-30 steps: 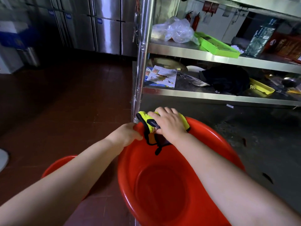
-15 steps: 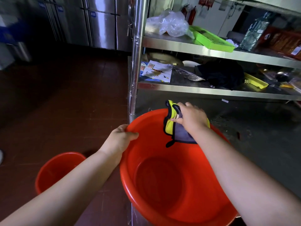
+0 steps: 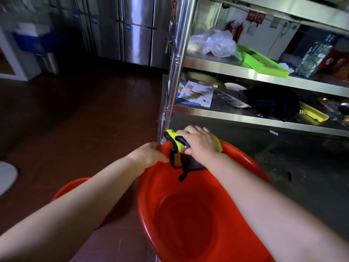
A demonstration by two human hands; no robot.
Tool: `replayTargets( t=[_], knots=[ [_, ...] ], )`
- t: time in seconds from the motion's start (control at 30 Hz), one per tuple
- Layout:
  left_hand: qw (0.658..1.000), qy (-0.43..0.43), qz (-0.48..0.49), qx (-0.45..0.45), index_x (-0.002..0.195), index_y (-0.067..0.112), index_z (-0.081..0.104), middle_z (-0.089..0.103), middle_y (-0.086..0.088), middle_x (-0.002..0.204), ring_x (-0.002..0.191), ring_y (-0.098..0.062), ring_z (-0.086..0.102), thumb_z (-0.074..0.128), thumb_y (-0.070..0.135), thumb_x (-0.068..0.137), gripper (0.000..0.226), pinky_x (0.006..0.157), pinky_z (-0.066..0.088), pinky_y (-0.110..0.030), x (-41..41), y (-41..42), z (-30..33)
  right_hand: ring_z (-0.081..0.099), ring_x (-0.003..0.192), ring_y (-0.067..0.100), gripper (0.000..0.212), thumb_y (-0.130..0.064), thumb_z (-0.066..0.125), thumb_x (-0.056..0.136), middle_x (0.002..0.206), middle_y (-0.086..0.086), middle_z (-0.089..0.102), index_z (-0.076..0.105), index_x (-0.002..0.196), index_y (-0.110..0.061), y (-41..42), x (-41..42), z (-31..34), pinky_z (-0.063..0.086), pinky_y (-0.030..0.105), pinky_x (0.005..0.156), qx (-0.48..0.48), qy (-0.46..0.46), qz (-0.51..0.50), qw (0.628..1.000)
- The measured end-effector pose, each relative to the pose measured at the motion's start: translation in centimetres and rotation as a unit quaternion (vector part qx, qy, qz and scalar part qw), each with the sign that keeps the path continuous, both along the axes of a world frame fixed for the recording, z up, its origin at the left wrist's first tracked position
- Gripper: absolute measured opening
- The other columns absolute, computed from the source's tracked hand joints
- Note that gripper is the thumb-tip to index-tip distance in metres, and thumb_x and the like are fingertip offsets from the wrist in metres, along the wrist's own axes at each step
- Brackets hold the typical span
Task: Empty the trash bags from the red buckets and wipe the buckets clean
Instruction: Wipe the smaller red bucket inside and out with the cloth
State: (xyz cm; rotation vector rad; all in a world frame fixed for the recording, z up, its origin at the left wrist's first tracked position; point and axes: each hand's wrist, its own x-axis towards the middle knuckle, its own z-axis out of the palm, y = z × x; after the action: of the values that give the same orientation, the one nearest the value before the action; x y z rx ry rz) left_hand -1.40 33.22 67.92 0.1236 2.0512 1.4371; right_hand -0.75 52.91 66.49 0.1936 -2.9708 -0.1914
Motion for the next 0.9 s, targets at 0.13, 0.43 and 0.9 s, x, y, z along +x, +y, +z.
replayTargets(
  t=[0.13, 0.43, 0.9],
  knots=[
    [0.999, -0.019, 0.030, 0.016, 0.092, 0.025, 0.060, 0.071, -0.008, 0.077, 0.067, -0.025, 0.069, 0.067, 0.000, 0.074, 0.032, 0.052, 0.052, -0.026, 0.1, 0.0, -1.4, 0.047, 0.109, 0.026, 0.064, -0.037, 0.072, 0.076, 0.118, 0.002, 0.050, 0.042, 0.133, -0.032, -0.8, -0.5, -0.4, 0.034, 0.039, 0.093, 0.029, 0.017, 0.007, 0.999],
    [0.990, -0.001, 0.111, 0.087, 0.084, 0.021, 0.063, 0.070, -0.003, 0.060, 0.048, -0.016, 0.066, 0.067, -0.004, 0.073, 0.027, 0.040, 0.048, -0.018, 2.8, 0.4, -2.2, 0.052, 0.107, 0.029, 0.064, -0.049, 0.067, 0.077, 0.117, 0.004, 0.054, 0.041, 0.132, -0.030, 3.4, 1.4, -0.7, 0.039, 0.040, 0.084, 0.030, 0.046, -0.126, 0.991],
    [0.995, 0.069, 0.025, -0.073, 0.108, 0.024, 0.054, 0.066, -0.005, 0.096, 0.084, -0.024, 0.067, 0.078, 0.028, 0.071, 0.044, 0.080, 0.056, -0.040, 6.2, -1.7, -2.0, 0.061, 0.092, 0.029, 0.068, -0.064, 0.057, 0.078, 0.110, 0.008, 0.057, 0.040, 0.130, -0.023, 7.5, 6.9, 0.2, 0.031, 0.028, 0.051, 0.041, 0.023, -0.223, 0.974]
  ],
)
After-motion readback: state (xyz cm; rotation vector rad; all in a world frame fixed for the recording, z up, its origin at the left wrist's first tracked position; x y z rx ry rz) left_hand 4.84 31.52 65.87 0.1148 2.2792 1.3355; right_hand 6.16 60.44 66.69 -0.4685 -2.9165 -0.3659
